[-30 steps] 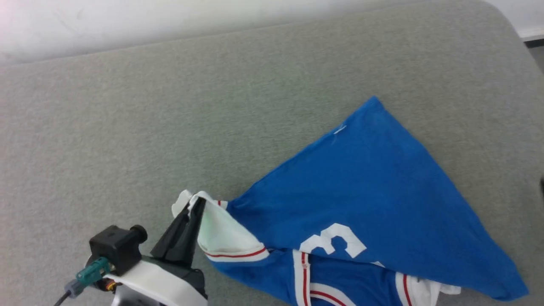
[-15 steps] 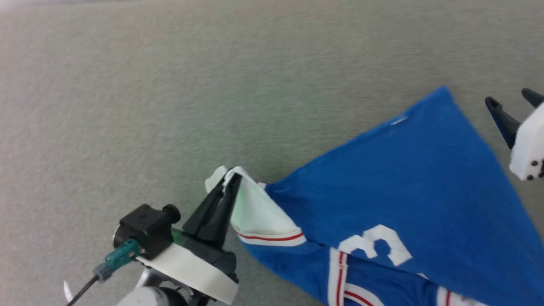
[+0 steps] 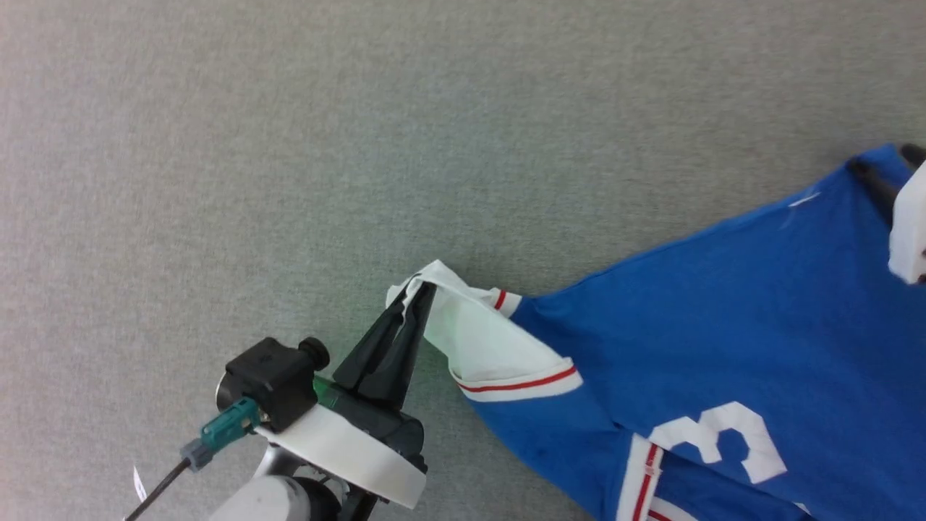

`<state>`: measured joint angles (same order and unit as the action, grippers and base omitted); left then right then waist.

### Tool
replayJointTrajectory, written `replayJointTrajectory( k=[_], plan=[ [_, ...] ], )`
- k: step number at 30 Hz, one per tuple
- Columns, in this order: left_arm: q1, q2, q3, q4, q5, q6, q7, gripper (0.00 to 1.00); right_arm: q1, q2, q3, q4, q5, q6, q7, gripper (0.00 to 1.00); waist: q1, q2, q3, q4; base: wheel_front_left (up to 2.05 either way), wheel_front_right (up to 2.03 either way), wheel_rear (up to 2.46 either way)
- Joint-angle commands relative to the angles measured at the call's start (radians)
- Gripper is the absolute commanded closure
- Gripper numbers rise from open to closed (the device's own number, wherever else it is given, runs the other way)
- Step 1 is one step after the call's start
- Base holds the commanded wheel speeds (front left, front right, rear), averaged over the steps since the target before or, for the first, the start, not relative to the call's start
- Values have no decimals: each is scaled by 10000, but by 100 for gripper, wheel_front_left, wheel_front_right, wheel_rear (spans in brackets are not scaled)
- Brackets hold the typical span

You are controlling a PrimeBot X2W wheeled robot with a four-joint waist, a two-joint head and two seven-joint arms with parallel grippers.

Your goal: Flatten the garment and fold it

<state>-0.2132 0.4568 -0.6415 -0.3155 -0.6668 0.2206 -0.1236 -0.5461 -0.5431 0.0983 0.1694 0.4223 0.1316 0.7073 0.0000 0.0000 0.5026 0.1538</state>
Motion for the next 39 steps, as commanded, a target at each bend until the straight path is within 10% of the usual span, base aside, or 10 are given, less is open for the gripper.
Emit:
replayJointTrajectory(
  k=[1, 21, 39],
  plan=[
    [-183, -49, 4, 46, 102, -57, -48, 100, 179, 90, 219, 309, 135, -9, 342, 100, 0, 0, 283, 255, 0, 0, 0],
    [-1269, 889, 1398, 782, 335, 255, -317, 100, -236, 1251, -963, -563, 29, -9, -2248, 100, 0, 0, -2250, -1613, 0, 0, 0],
    [-6917, 1444, 1745, 3575, 285, -1855, 1331, 100, -3431, 1963, -698, -14, -550, -9, -3309, 100, 0, 0, -4655, -2910, 0, 0, 0]
  ],
)
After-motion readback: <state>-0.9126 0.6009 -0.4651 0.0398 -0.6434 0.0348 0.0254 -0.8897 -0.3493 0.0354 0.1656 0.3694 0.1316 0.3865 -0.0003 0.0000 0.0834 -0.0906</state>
